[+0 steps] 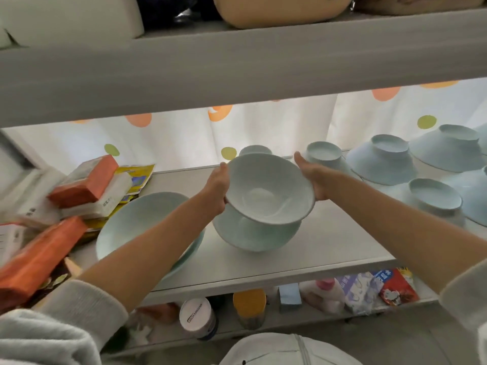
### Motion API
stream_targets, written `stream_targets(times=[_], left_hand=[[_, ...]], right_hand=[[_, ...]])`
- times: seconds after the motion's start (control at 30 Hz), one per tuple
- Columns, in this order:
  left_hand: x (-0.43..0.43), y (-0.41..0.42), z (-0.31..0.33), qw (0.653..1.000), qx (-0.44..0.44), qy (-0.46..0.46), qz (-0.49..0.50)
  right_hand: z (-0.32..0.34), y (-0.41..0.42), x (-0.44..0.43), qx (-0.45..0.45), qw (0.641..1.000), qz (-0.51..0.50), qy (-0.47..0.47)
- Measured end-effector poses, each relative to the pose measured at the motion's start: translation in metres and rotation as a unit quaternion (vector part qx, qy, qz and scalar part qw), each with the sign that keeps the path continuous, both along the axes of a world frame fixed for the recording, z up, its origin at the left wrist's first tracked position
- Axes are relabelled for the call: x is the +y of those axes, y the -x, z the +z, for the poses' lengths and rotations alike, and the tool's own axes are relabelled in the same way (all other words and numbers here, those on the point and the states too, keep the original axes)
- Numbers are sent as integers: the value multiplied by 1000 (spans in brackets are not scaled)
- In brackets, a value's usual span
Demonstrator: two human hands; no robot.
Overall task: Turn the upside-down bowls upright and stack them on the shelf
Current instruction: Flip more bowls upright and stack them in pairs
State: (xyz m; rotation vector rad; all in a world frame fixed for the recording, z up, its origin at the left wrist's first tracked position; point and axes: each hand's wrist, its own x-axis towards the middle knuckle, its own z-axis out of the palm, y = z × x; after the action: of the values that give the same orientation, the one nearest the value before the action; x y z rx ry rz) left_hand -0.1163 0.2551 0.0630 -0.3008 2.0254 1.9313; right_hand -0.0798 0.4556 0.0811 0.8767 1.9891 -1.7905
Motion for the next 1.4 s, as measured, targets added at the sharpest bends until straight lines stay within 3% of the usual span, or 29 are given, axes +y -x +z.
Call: stream_targets(times=[0.33,0.5,0.67,0.8,0.93,1.1,1.4], left_hand=[[-9,-14,-17,977,81,195,-4],[-6,-16,-12,898,136,416,-51],[-9,-11,-9,844,135,507,-111],[-3,4,-3,833,112,521,-151],[29,29,0,813,160,525,-197],[63,58,-6,837,133,486,-214],[82,96,-23,831,103,505,-211]], right_hand=[[-10,-13,-24,3,998,-3,-68],[-11,-15,-28,15,997,18,-70],[-15,-9,-26,18,996,14,-87],[-17,-5,-18,8,996,17,-87],[-11,-3,-6,20,995,-17,-98],[-15,-5,2,33,996,-34,-71],[-24,-5,24,48,997,-44,-45]])
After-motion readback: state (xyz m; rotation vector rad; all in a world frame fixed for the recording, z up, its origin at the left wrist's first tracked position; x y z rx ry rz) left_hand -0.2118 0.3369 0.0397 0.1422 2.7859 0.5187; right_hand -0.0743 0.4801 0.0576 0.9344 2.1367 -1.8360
